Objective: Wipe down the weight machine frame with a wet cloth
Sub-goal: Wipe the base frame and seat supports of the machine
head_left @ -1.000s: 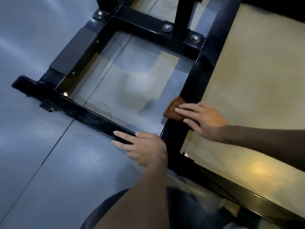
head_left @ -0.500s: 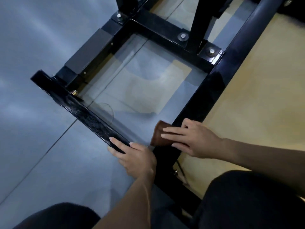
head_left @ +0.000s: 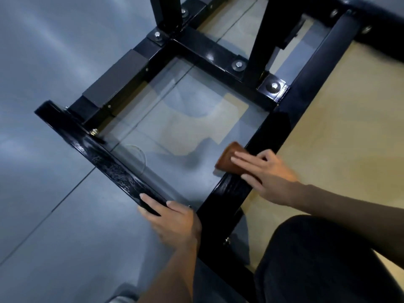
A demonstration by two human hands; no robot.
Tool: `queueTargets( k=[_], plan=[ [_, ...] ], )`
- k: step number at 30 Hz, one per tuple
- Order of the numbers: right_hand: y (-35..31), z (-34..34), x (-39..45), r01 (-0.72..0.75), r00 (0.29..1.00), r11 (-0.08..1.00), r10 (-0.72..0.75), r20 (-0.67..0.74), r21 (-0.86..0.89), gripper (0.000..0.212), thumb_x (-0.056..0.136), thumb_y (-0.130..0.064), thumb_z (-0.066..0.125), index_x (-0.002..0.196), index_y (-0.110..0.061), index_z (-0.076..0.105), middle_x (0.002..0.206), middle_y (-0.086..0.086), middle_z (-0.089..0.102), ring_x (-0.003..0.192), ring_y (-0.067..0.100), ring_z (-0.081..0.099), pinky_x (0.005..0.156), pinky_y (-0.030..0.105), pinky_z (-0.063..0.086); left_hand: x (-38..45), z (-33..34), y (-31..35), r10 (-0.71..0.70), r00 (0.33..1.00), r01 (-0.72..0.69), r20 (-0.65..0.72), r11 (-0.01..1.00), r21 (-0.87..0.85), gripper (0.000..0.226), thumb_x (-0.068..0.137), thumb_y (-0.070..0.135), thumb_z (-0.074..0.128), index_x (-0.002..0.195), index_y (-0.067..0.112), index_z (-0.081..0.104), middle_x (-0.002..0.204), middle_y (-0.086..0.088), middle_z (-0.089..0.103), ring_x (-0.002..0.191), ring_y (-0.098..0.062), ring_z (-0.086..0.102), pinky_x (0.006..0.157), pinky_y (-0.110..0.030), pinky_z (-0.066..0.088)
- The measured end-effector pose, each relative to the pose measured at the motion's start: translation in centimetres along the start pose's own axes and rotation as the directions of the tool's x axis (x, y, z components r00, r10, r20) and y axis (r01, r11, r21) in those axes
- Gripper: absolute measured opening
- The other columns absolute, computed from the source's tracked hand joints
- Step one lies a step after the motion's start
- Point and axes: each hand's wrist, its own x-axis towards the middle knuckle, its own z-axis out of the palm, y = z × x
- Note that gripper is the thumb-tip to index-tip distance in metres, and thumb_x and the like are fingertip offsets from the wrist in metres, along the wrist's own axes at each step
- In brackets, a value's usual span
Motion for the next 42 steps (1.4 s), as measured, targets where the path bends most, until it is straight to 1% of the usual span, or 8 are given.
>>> queueTargets(
  k=[4, 9, 13, 18, 27, 36, 39, 42],
  plan=[
    [2.4, -0.5, -1.2, 0.12, 0.989, 0.993, -0.119, 0.083, -0.004, 0.049, 0.107, -0.047, 0.042, 0.156, -0.04, 0.041, 0.163, -0.021, 0.035, 0.109, 0.026, 0.049, 0.093, 0.038, 0.043, 0.0, 0.1, -0.2, 0.012, 1.0, -0.011, -0.016, 0.999, 0.042, 0.071, 0.095, 0.039, 0.025, 0.163, 0.019, 0.017, 0.165, -0.018, 0.021, 0.111, -0.054, 0.054, 0.087, -0.063, 0.046],
    [6.7, -4.5, 2.1, -0.594, 0.797, 0.796, 0.602, -0.05, 0.118, 0.047, 0.105, -0.022, 0.051, 0.152, -0.028, 0.047, 0.155, 0.003, 0.05, 0.131, 0.033, 0.057, 0.108, 0.045, 0.039, -0.4, -0.4, 0.1, 0.033, 0.999, -0.034, 0.015, 0.997, 0.07, 0.067, 0.101, 0.032, 0.031, 0.164, 0.017, 0.016, 0.165, -0.02, 0.019, 0.103, -0.054, 0.056, 0.084, -0.061, 0.049],
    [3.2, -9.4, 5.3, -0.659, 0.589, 0.185, 0.729, 0.347, 0.729, 0.037, 0.108, -0.014, 0.045, 0.139, -0.027, 0.06, 0.123, 0.014, 0.07, 0.093, 0.03, 0.071, 0.069, 0.035, 0.059, 0.4, -2.9, 1.8, -0.173, 0.966, 0.124, 0.193, 0.962, 0.242, 0.07, 0.106, 0.029, 0.036, 0.165, 0.019, -0.001, 0.17, -0.016, -0.002, 0.136, -0.051, 0.033, 0.111, -0.059, 0.031],
    [-1.5, -16.1, 7.9, -0.394, 0.719, -0.576, 0.292, 0.631, 0.716, 0.031, 0.097, -0.017, 0.045, 0.116, -0.01, 0.067, 0.089, 0.01, 0.071, 0.072, 0.018, 0.069, 0.057, 0.025, 0.056, 2.4, -9.0, 10.5, -0.061, 0.904, -0.134, 0.423, 0.9, 0.415, 0.065, 0.098, 0.035, 0.046, 0.156, 0.014, 0.026, 0.164, -0.016, 0.014, 0.148, -0.038, 0.017, 0.119, -0.048, 0.027],
    [-9.4, -25.9, 9.2, -0.617, 0.721, -0.36, 0.1, 0.686, 0.7, 0.018, 0.09, -0.022, 0.056, 0.09, -0.006, 0.065, 0.079, 0.009, 0.061, 0.066, 0.018, 0.058, 0.06, 0.029, 0.048, -2.5, -20.9, 28.5, 0.327, 0.572, -0.722, 0.752, 0.636, 0.273, 0.026, 0.099, 0.028, 0.049, 0.084, 0.01, 0.061, 0.104, -0.021, 0.066, 0.084, -0.023, 0.06, 0.07, -0.032, 0.048],
    [-10.5, -34.8, 10.4, -0.624, 0.756, -0.126, 0.156, 0.636, 0.772, 0.022, 0.085, -0.025, 0.062, 0.071, -0.008, 0.059, 0.063, 0.009, 0.053, 0.052, 0.021, 0.052, 0.045, 0.026, 0.042, -2.5, -24.0, 29.1, 0.655, 0.287, -0.781, 0.699, 0.583, -0.225, 0.085, 0.079, 0.066, 0.073, 0.152, 0.052, 0.033, 0.165, 0.011, 0.024, 0.155, -0.006, 0.009, 0.126, -0.037, 0.02],
    [-11.9, -36.5, 10.2, -0.586, 0.798, -0.06, 0.128, 0.589, 0.808, 0.021, 0.079, -0.022, 0.064, 0.066, -0.005, 0.065, 0.065, 0.013, 0.058, 0.054, 0.022, 0.058, 0.049, 0.027, 0.041, -3.4, -24.8, 30.1, 0.751, 0.258, -0.707, 0.607, 0.576, -0.412, 0.065, 0.09, 0.044, 0.076, 0.148, 0.037, 0.048, 0.138, 0.029, 0.043, 0.123, 0.031, 0.034, 0.105, -0.004, 0.031],
    [-12.6, -37.1, 10.1, -0.554, 0.818, -0.111, 0.11, 0.564, 0.825, 0.014, 0.082, -0.015, 0.062, 0.077, -0.002, 0.065, 0.069, 0.015, 0.062, 0.056, 0.022, 0.063, 0.052, 0.027, 0.051, -4.6, -25.1, 30.6, 0.799, 0.263, -0.677, 0.541, 0.552, -0.487, 0.05, 0.091, 0.027, 0.079, 0.137, 0.028, 0.061, 0.12, 0.019, 0.065, 0.104, 0.013, 0.061, 0.089, -0.009, 0.047]
  ],
)
